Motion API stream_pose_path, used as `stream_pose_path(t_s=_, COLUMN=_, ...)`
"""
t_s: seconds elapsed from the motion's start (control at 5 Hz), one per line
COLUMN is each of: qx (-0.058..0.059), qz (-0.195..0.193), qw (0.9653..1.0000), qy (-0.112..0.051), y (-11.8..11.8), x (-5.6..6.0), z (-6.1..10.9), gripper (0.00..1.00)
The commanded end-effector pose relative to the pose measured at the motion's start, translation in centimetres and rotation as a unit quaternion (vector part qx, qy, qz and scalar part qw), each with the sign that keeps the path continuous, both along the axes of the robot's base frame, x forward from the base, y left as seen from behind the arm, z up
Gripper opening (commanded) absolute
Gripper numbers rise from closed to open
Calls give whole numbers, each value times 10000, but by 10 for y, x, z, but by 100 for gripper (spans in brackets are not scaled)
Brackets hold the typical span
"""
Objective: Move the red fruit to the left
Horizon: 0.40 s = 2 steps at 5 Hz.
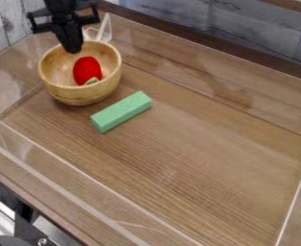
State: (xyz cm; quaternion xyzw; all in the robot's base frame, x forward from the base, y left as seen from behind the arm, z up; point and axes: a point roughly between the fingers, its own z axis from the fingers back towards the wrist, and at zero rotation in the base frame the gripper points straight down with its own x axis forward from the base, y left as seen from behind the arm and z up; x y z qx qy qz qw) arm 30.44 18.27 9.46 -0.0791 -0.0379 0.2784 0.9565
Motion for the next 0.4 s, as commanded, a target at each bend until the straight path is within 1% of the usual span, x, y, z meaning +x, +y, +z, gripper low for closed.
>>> stream_pose_path(t_s=0.0, qx=344, qz=-179, qw=9985, qy=-385, y=-2, x=11, z=27, gripper=0)
stream_pose_path(t_s=0.2, qx=401, qz=-257, qw=9984, qy=-307, y=-5, x=13, z=15, gripper=100)
